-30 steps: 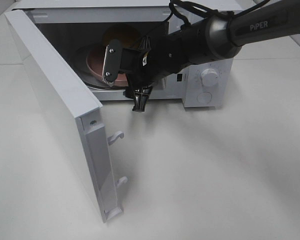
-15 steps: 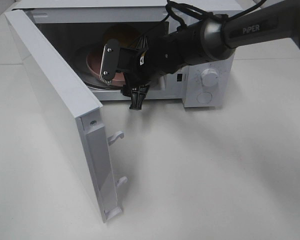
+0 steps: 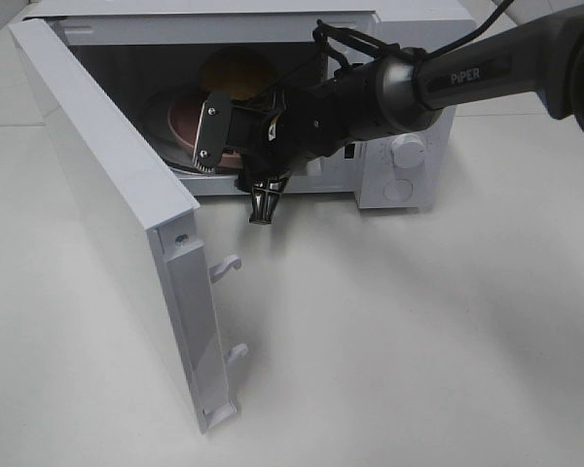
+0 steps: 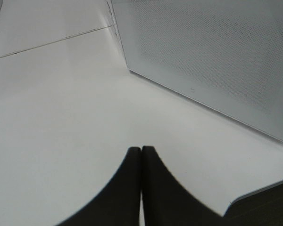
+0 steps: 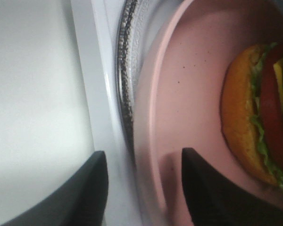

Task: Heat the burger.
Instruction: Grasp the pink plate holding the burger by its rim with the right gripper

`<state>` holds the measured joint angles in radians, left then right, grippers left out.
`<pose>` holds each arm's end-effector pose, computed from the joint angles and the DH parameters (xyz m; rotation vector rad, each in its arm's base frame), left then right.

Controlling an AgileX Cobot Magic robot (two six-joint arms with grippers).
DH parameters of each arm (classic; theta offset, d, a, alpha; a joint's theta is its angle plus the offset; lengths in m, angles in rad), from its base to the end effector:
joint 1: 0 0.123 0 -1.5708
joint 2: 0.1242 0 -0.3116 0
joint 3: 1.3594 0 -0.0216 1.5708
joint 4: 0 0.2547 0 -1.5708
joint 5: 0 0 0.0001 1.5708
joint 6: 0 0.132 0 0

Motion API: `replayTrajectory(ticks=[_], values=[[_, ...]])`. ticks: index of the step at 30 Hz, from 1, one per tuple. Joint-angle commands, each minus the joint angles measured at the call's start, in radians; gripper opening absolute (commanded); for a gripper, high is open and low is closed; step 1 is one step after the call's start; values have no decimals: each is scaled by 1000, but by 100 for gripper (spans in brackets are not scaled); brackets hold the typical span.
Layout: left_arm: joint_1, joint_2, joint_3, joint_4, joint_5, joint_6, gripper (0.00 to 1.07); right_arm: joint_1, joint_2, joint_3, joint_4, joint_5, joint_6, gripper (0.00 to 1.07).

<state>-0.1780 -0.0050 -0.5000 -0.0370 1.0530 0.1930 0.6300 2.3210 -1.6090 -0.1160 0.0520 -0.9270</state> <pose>0.0071 -0.0056 0.2614 0.3763 1.9961 -0.0347 0.4539 0.3299 0.1087 -1.6733 1.5151 -0.2285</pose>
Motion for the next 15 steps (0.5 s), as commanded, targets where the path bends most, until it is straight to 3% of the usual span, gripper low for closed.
replayTrajectory(ticks=[1,10,15], values=[[4,-21,3,-6,-12,-7,0,-2,-3,-6,-9,2,14,32],[4,-21,3,-6,-12,-7,0,-1,-5,-6,-9,3,30,4],[4,-21,3,-6,-12,-7,0,-1,-6,-6,-9,8,30,0]])
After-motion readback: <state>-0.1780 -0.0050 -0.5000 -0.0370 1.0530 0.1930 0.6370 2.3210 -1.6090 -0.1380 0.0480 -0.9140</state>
